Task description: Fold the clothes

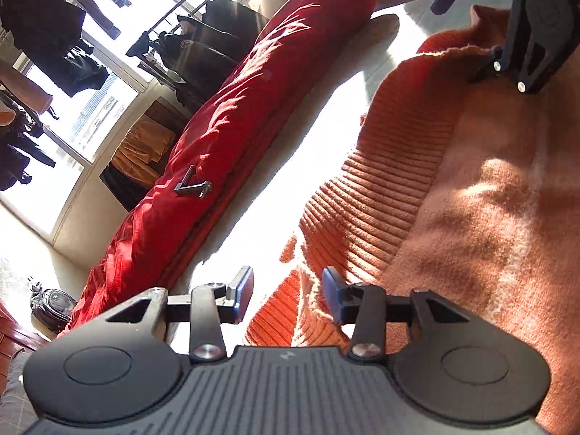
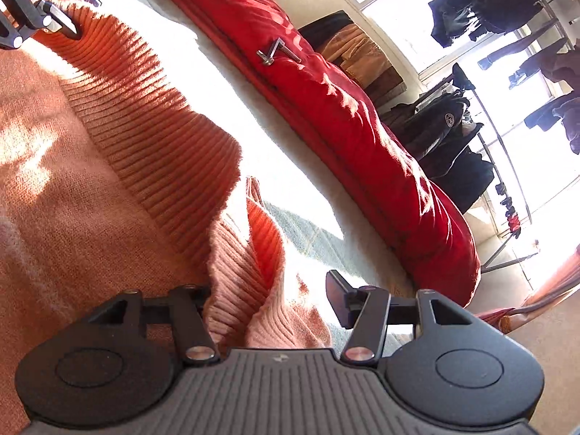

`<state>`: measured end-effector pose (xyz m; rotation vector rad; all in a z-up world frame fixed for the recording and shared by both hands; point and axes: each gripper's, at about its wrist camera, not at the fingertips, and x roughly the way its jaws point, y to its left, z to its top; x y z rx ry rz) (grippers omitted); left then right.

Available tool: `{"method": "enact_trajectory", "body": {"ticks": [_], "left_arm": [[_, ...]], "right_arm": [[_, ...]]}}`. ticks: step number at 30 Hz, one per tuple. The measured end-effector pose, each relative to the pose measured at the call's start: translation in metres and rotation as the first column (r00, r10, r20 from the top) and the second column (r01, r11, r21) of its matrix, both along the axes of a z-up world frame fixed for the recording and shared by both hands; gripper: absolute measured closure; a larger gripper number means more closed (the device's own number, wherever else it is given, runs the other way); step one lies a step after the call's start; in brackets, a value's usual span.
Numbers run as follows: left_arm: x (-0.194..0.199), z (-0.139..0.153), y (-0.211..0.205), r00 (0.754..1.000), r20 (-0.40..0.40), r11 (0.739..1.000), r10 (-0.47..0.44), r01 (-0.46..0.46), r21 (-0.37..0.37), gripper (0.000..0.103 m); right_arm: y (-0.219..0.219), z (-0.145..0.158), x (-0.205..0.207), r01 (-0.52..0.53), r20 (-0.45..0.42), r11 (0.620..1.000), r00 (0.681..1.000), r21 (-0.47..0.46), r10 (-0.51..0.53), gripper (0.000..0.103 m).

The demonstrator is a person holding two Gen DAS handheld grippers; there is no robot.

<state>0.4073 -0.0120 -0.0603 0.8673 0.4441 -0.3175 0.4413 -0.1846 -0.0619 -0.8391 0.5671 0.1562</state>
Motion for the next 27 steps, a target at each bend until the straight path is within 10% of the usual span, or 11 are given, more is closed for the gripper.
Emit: {"method": "enact_trajectory", "body": {"ticks": [12,27], "left_arm": [[-0.063,0.039,0.043,0.978,-0.202,0.975,-0.057,0.011,-0.222,0.031],[0.001,0.012,0.077,0.9,-0.433,0.831,-0.051,-0.202,-0.519,0.026]], "right_arm": [[-0.06,0.045,-0.066,0.067,-0.135,0.952,0.99,0.297,-0.028,0.023],[-0.085,0.032,-0.028,0.192,-0.34,0.715,0.938,0.673,0.068,0.022]]}}
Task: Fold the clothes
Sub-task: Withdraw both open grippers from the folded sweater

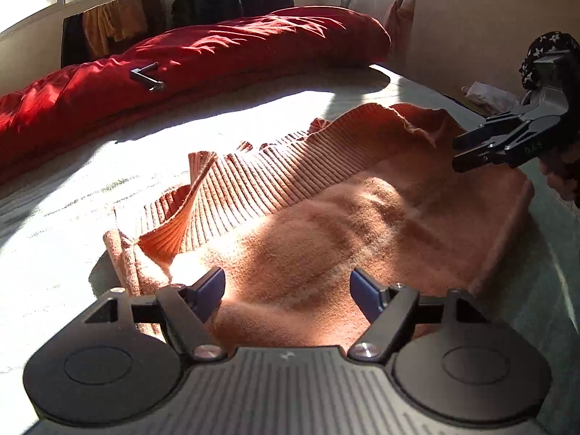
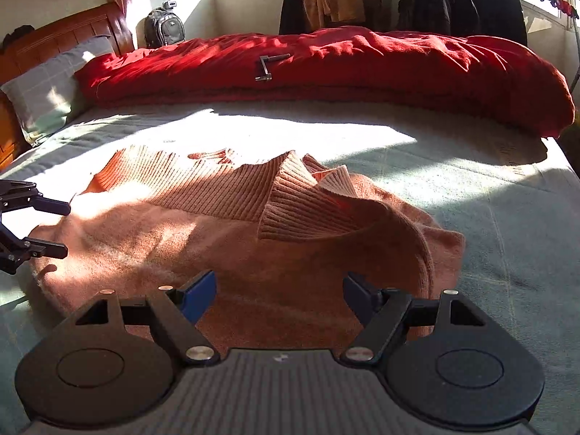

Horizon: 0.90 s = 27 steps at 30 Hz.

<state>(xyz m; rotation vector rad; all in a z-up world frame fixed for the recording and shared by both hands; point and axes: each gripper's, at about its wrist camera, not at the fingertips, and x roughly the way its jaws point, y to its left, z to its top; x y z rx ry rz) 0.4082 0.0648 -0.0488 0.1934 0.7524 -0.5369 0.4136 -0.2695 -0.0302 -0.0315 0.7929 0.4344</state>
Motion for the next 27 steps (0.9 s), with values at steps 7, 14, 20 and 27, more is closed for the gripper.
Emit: {"method": "enact_trajectory", "body": {"ticks": [7,14,20,27], "left_arm": [[0.052,-0.006,0.006,0.996,0.019,0.997,0.082,-0.082,0.014,0.026],[0.085,-0.014,0.02,0.968,0.061,0.964,0.242,-0.247,0.101,0.028],[0.026,0.01,0.025,0.975,0.144,0.983,0.171,-0.179,0.041,0.026],[-0.015,-0.004,0.023,0.995,0.037,0.993,0.095,-0.092,-0.067,0.026]], "right_arm": [[0.006,-0.011,0.046,0.051,0.0,0.998,0.999,-0.022,-0.051,0.022],[-0.003,-0.013,0.076,0.137,0.048,0.985,0.99,-0.108,-0.132,0.022],[-0.006,-0.006,0.042,0.151,0.101,0.98,0.985,-0.132,-0.138,0.022],[-0.002,-0.006,-0.016,0.17,0.105,0.976,0.982,-0.135,-0.156,0.022]]}}
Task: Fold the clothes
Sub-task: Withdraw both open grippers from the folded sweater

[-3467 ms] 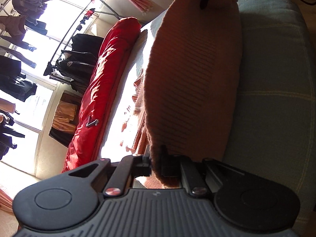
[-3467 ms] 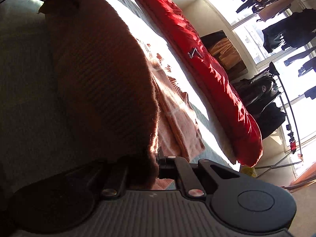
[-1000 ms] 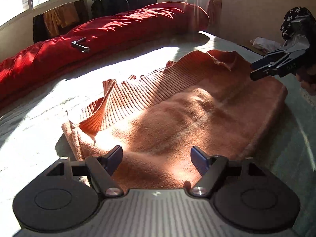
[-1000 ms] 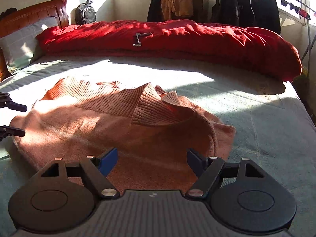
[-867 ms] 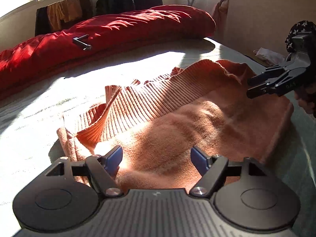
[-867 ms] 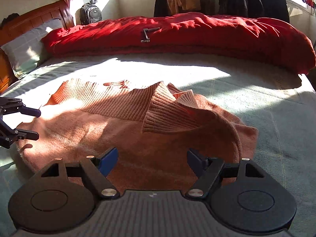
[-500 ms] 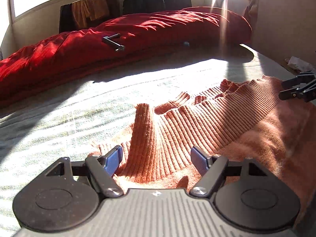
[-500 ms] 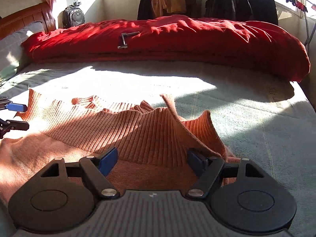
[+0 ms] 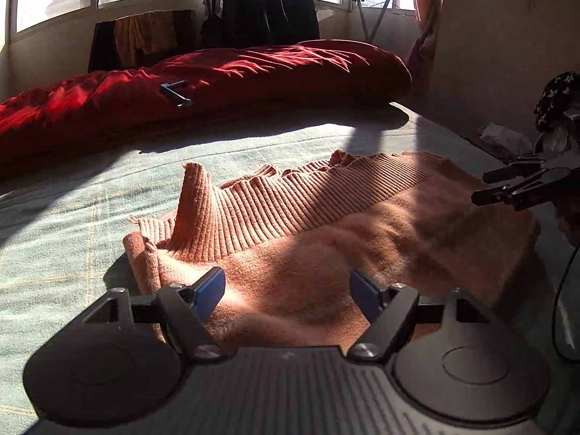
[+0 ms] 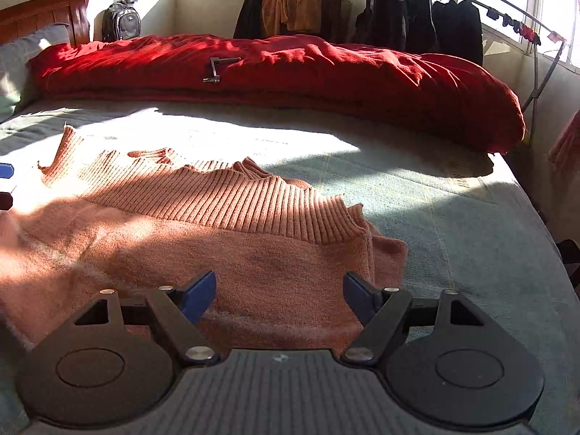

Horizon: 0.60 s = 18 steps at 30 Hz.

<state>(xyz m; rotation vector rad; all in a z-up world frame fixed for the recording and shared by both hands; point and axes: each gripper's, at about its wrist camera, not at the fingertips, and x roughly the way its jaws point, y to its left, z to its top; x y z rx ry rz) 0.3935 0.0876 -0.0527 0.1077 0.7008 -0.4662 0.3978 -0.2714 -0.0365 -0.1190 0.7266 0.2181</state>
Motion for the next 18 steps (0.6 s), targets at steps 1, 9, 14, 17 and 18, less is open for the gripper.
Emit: {"method": "enact_trajectory", "body": {"ticks": [1,9,14,17,18], "left_arm": [[0.001,-0.008,0.0,0.999,-0.028,1.0,0.018,-0.018,0.02,0.026],[-0.021,-0.006,0.009,0.995,0.019,0.99,0.093,-0.095,0.104,0.027],[-0.027,-0.028,0.004,0.995,-0.043,0.987,0.085,-0.078,0.143,0.025],[-0.031,-0.025,0.013,0.991,-0.049,0.989,0.128,-0.124,0.077,0.026],[-0.035,-0.021,0.013,0.992,-0.038,0.99,0.123,-0.12,0.071,0.026]], "right_arm": [[0.0,-0.002,-0.004,0.005,-0.003,1.0,1.0,0.013,-0.005,0.021],[0.004,-0.017,-0.012,0.054,-0.038,0.998,0.998,0.02,-0.053,0.021],[0.027,0.005,-0.003,-0.04,0.002,0.999,0.999,0.015,0.04,0.024],[0.052,0.018,0.009,-0.13,0.016,0.991,0.991,0.008,0.13,0.029],[0.06,0.021,0.014,-0.156,0.018,0.988,0.988,0.004,0.156,0.03]]}}
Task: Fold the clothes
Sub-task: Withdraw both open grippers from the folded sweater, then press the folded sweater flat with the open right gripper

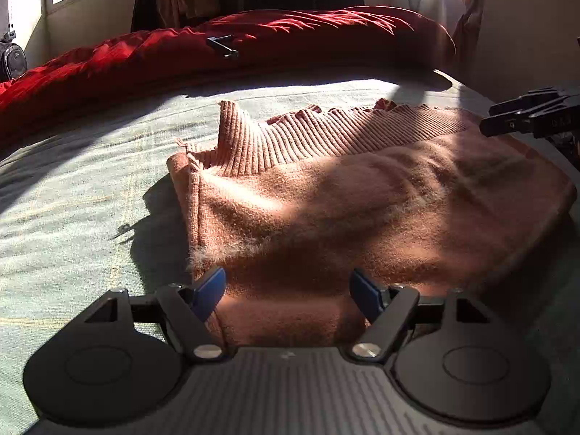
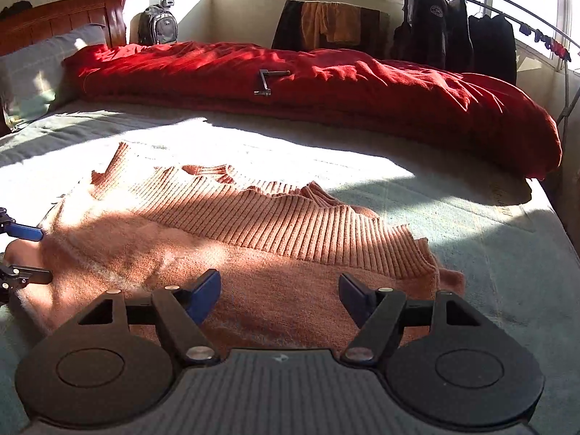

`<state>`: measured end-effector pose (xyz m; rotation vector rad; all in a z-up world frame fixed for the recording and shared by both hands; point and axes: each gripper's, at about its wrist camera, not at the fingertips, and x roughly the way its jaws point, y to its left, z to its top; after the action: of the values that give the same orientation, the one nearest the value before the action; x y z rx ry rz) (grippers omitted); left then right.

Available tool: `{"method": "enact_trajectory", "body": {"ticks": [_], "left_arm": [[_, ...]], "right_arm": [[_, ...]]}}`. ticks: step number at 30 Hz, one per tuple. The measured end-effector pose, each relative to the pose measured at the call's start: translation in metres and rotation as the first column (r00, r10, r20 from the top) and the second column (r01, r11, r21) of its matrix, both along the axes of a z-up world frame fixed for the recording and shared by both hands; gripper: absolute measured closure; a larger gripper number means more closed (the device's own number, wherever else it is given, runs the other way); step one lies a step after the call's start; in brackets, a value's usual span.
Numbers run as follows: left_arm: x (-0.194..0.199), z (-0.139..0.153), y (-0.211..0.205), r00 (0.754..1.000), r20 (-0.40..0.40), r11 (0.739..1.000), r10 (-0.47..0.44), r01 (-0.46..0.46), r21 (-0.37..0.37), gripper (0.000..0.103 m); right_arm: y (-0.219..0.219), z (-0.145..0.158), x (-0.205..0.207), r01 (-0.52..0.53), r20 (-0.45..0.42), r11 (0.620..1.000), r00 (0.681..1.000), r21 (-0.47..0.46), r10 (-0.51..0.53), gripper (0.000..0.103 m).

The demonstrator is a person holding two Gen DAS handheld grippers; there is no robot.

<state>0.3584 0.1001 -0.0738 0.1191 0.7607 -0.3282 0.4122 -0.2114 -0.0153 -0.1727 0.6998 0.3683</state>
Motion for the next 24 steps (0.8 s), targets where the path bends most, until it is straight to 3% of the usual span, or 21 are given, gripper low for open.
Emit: {"method": "enact_trajectory", "body": {"ticks": [4,7,10,15,20,24], "left_arm": [[-0.018,0.005,-0.008,0.992,0.051,0.993,-0.117,0.116,0.024,0.026],[-0.019,-0.007,-0.003,0.996,-0.002,0.996,-0.087,0.087,0.035,0.026],[-0.023,-0.008,0.011,0.998,-0.016,0.997,-0.061,0.061,-0.042,0.026],[-0.03,-0.003,0.01,0.996,-0.005,0.996,-0.087,0.087,-0.015,0.026],[-0.033,0.006,0.003,0.996,0.03,0.996,-0.085,0.085,0.008,0.024],[-0.032,-0.004,0.0,0.995,0.014,0.994,-0.103,0.102,0.032,0.021]], "right_arm": [[0.044,0.002,0.026,-0.121,-0.028,0.992,0.992,-0.026,0.12,0.034],[0.074,-0.009,0.043,-0.199,-0.09,0.98,0.976,-0.024,0.196,0.034],[0.087,-0.031,0.063,-0.177,-0.14,0.979,0.977,-0.1,0.162,0.034],[0.061,-0.035,0.091,-0.072,-0.191,0.997,0.979,0.028,0.076,0.036],[0.073,-0.008,0.088,-0.129,-0.195,0.985,0.969,0.113,0.15,0.036],[0.108,-0.015,0.102,-0.2,-0.211,0.978,0.955,0.057,0.207,0.036]]}}
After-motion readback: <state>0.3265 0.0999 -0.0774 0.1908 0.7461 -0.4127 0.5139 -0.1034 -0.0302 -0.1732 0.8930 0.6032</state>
